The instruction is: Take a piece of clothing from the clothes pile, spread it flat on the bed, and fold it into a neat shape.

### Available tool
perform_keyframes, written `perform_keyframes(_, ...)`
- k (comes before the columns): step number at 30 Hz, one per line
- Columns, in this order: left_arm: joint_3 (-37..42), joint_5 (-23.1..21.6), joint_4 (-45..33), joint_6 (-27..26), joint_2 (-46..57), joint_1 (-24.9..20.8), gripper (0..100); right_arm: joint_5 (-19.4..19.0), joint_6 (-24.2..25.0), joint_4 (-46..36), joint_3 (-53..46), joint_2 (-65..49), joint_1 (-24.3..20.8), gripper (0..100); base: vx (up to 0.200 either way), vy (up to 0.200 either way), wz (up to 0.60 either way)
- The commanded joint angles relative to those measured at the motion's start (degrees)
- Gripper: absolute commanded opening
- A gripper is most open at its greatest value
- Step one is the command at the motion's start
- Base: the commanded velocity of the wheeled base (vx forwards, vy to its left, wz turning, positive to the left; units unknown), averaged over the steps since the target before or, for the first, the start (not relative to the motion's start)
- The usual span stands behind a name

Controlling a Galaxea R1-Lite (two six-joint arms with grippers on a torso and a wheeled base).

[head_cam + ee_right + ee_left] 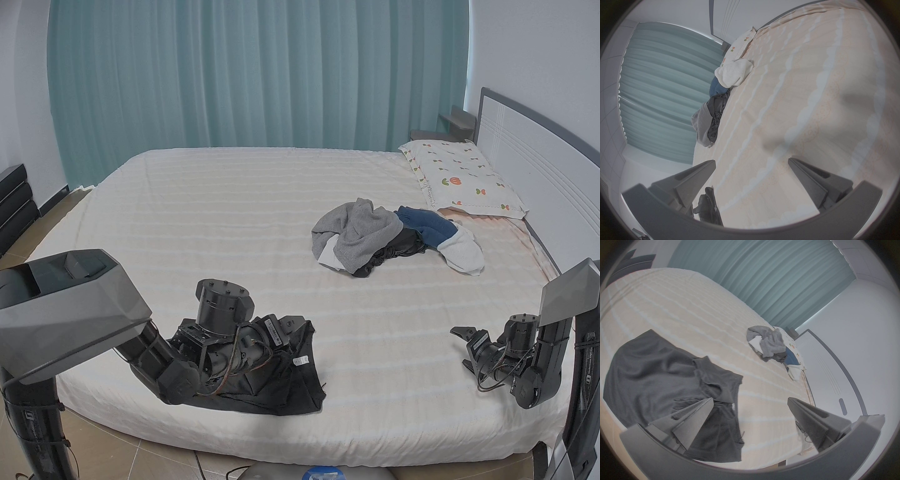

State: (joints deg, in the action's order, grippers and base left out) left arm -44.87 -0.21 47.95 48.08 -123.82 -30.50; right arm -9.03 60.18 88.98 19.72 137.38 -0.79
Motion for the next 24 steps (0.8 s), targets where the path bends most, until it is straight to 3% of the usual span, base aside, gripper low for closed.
perform_keyframes(1,2.9,-0.2,0.4,0.0,0.4,4.0,100,0.0,-0.1,0.7,0.0,0.1,-0.2,100,0.000,0.000,0.00)
perform_keyframes(5,5.0,-0.7,0.6,0.3,-0.2,7.3,100,0.0,-0.1,0.7,0.0,0.2,-0.2,100,0.000,0.000,0.00)
perform_keyframes(14,9.1,-3.2,2.9,0.8,-0.4,8.9,100,0.0,-0.1,0.7,0.0,0.2,-0.2,100,0.000,0.000,0.00)
perform_keyframes(20,8.7,-3.2,2.9,0.8,-1.5,10.5,100,0.0,-0.2,0.7,0.0,0.2,-0.2,100,-0.200,0.000,0.00)
perform_keyframes(24,8.6,-3.2,3.1,0.6,-2.3,11.4,100,0.2,-2.4,0.7,0.0,1.2,-0.6,100,0.000,0.000,0.00)
